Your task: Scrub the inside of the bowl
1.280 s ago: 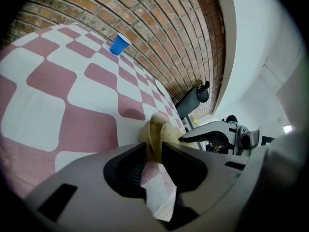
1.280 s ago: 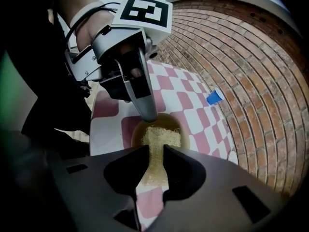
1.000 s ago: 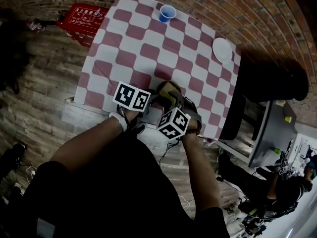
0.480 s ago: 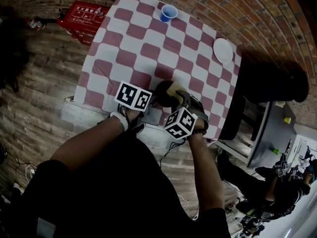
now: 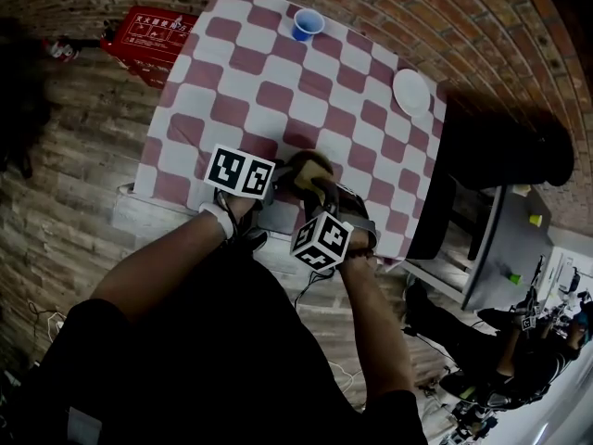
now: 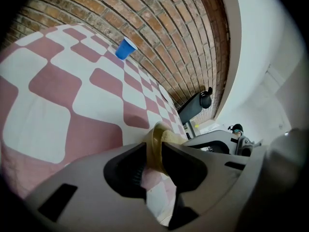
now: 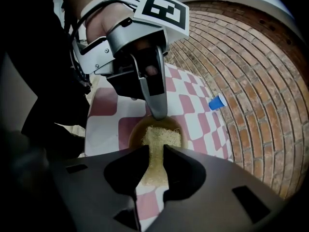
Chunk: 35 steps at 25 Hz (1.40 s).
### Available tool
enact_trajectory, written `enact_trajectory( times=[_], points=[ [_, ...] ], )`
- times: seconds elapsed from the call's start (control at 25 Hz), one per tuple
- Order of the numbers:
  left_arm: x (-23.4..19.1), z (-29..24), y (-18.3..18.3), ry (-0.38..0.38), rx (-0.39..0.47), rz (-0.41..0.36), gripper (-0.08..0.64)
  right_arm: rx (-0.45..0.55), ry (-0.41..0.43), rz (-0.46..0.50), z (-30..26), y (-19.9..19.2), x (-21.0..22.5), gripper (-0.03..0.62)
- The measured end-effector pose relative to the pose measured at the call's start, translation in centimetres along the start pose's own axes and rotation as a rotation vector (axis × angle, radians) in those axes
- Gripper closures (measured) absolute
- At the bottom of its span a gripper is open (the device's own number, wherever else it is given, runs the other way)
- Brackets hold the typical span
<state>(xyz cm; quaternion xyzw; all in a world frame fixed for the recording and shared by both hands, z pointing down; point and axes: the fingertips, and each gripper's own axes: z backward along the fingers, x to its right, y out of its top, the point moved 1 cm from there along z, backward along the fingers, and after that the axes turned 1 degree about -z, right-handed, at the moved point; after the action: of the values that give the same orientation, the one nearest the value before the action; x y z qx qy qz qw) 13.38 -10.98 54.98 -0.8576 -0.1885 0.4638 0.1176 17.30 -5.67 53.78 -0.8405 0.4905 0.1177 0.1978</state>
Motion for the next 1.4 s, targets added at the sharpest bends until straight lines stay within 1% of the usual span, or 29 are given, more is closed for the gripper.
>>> enact_trajectory(
  times=[0.16,0.28,0.4,0.56,0.76,0.88,1.16,1.4],
  points=[
    [0.0,0.8,-0.1,-0.002,0.010,0.002,0.453,0.008,-0.006,-0.015,-0.8,1.2,0.9,0.489],
    [0.2,0.9,-0.8,-0.010,-0.004,0.006,0.452,0.006,-0.019,-0.015,-1.1,1.7,2.1,0.489],
    [0.4,0.7,-1.6,-0.017,-0.025,0.005,0.453,-0.006,-0.031,-0.018,-1.1,1.4,3.2,0.489],
    [0.7,0.3,-2.3,-0.025,-0.048,0.000,0.453,-0.036,-0.042,-0.013,-0.8,-0.1,4.0,0.489],
    [0.9,-0.4,-2.6,-0.030,-0.069,-0.003,0.453,-0.073,-0.041,-0.010,0.0,-2.2,3.3,0.489],
    [0.8,-0.6,-2.4,-0.030,-0.069,0.000,0.453,-0.078,-0.032,-0.004,0.4,-2.7,2.3,0.489],
    [0.6,-0.8,-1.3,-0.030,-0.045,0.012,0.453,-0.051,-0.010,-0.002,0.4,-1.2,0.5,0.489],
    [0.1,-0.3,-0.8,-0.012,-0.036,0.006,0.453,-0.035,-0.001,-0.011,-0.7,0.4,0.8,0.489]
  ],
)
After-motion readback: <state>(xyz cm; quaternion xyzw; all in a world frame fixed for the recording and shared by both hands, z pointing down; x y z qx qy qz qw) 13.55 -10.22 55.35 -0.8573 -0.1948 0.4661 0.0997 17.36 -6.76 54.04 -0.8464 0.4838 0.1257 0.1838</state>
